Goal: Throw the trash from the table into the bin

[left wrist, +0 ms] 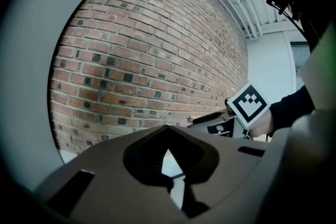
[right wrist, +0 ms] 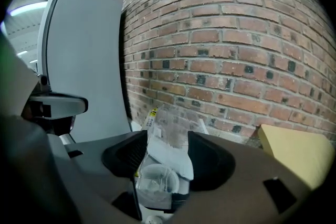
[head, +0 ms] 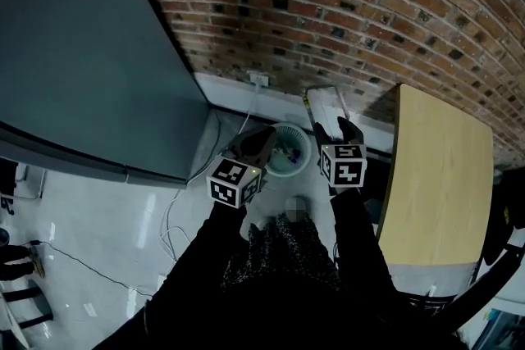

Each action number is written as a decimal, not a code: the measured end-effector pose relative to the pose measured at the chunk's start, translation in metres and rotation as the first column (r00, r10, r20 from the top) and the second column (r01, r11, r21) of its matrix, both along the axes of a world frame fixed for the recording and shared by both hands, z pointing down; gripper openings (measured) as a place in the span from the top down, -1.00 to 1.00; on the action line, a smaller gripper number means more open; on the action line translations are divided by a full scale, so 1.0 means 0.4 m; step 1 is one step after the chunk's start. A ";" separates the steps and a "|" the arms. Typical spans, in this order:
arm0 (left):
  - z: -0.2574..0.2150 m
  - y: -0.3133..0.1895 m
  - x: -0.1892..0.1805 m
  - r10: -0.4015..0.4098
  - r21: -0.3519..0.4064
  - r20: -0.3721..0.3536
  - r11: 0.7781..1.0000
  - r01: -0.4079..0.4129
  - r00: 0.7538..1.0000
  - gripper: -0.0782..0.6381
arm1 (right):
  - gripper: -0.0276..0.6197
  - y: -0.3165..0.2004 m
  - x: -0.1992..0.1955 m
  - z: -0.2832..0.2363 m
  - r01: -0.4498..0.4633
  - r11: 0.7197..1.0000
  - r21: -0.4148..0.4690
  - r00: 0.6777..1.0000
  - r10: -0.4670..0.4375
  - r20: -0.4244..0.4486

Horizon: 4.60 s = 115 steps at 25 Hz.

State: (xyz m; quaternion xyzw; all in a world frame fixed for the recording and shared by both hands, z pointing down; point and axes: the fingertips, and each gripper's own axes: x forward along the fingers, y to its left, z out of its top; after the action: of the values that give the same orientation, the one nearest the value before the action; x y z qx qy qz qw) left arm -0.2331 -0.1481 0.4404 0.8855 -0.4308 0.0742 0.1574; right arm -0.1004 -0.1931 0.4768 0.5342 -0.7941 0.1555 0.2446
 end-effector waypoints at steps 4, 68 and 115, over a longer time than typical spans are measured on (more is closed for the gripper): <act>0.052 -0.014 0.006 0.001 -0.015 0.016 1.000 -0.001 1.000 0.77 | 0.13 -0.007 -0.015 0.056 0.023 0.999 -0.023 1.000 -0.023 0.014; 0.769 -0.187 0.031 -0.063 -0.328 0.058 0.941 0.079 0.996 0.77 | 0.12 -0.080 -0.164 0.940 0.303 0.818 -0.489 0.951 -0.225 0.212; -0.120 -0.081 0.013 -0.086 0.082 0.043 0.993 0.083 0.995 0.77 | 0.87 -0.054 -0.054 -0.236 0.146 0.968 0.203 0.965 -0.185 0.187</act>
State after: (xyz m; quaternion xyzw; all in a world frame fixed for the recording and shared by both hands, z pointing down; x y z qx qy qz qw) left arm -0.2277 -0.1805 0.3925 0.8702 -0.4740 0.0706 0.1149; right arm -0.1219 -0.2148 0.3823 0.4674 -0.8681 0.1132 0.1226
